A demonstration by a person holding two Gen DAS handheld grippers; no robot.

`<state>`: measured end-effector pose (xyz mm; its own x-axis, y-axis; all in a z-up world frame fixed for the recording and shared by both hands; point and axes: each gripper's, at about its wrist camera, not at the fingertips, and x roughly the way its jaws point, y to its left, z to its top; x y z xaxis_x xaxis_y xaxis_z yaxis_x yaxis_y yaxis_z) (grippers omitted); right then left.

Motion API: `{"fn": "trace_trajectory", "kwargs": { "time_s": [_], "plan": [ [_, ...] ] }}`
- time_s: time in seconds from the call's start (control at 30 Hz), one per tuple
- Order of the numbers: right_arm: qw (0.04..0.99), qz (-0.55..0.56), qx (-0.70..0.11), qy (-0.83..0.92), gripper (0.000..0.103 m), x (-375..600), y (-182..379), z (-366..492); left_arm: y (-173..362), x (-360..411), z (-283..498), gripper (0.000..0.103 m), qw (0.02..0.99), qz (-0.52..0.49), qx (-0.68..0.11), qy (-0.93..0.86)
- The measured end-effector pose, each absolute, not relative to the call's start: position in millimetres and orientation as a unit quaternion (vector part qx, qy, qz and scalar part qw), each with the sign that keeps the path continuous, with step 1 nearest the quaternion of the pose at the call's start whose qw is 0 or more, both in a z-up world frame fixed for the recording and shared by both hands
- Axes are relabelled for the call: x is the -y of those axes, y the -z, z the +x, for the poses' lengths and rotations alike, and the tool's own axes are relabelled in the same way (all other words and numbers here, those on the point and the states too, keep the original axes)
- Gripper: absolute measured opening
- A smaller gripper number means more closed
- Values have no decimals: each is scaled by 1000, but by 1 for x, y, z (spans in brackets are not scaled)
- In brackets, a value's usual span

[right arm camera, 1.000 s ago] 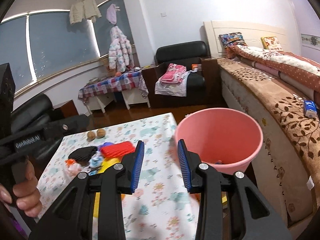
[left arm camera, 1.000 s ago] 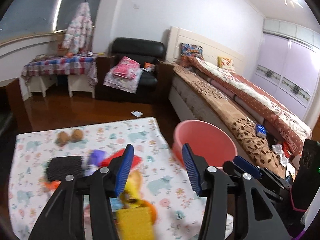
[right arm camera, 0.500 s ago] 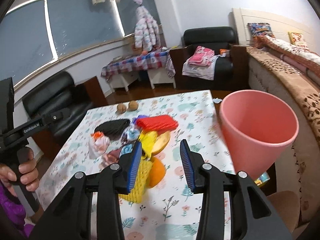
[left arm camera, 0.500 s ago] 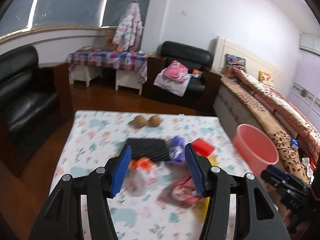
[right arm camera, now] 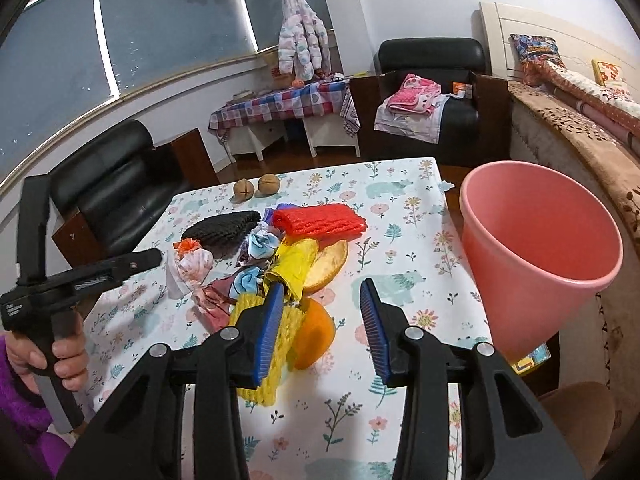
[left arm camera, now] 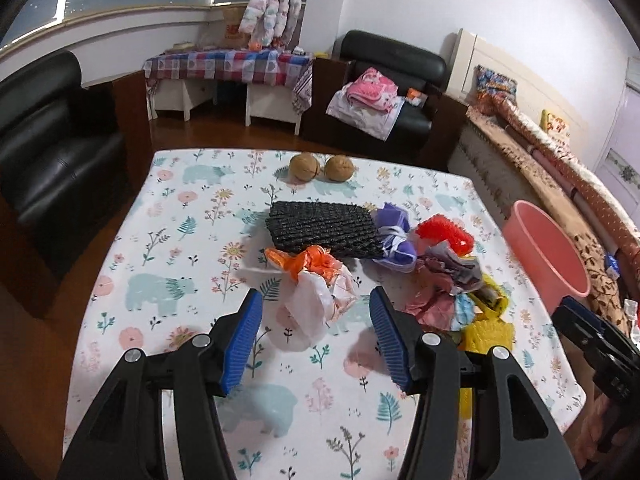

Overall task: Collect trash
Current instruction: 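Move both open grippers back over the table clutter, then grasp the orange-white plastic bag with the left gripper while the right gripper grasps the yellow wrapper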

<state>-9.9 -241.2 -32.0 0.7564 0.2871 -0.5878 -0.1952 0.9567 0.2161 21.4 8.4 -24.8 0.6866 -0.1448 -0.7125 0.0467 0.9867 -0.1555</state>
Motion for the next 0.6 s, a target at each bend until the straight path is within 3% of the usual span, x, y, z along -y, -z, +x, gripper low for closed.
{"fn": "trace_trajectory", "kwargs": {
  "time_s": [0.3,0.43,0.6],
  "plan": [
    [930,71,-328,-147,40,237,34,2,44,-5,48,54,901,-75,-425,39],
    [926,78,-333,-161,40,232,32,12,50,-6,52,42,899,-77,-428,45],
    [920,82,-343,-173,40,226,34,20,52,-9,51,42,900,-85,-425,52]
  ]
}}
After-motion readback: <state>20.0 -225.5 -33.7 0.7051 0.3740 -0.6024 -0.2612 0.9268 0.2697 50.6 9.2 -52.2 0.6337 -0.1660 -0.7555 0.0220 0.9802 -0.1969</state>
